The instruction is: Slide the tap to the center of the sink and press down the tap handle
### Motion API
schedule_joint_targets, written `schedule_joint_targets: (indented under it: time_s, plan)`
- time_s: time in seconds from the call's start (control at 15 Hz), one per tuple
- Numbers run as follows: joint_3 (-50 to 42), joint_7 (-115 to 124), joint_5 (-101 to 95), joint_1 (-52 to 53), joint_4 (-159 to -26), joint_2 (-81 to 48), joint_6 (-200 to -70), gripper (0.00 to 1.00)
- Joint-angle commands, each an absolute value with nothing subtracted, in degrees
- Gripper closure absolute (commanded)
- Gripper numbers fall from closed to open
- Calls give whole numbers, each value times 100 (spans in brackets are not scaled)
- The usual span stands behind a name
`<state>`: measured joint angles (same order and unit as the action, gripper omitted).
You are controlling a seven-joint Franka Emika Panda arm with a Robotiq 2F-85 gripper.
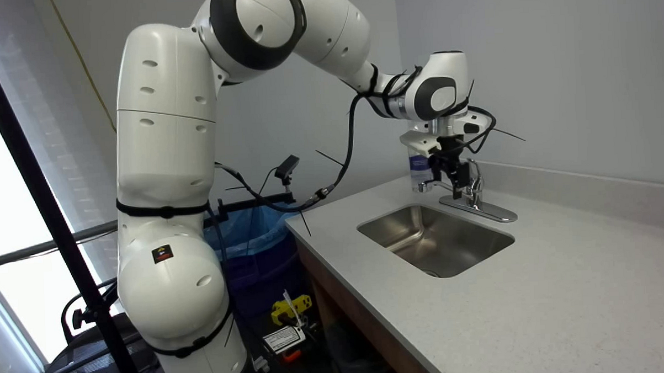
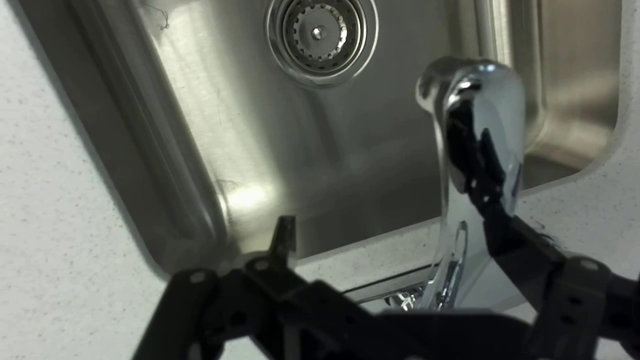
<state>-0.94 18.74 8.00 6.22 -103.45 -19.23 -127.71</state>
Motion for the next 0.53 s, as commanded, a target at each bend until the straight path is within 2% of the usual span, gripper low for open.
schedule_joint_targets:
  time_s: [0.0, 0.47]
  plan:
    - [-218, 1976, 567, 464, -10548, -1706, -12628, 0]
    - [-109, 1756, 705, 426, -10298, -1846, -12879, 0]
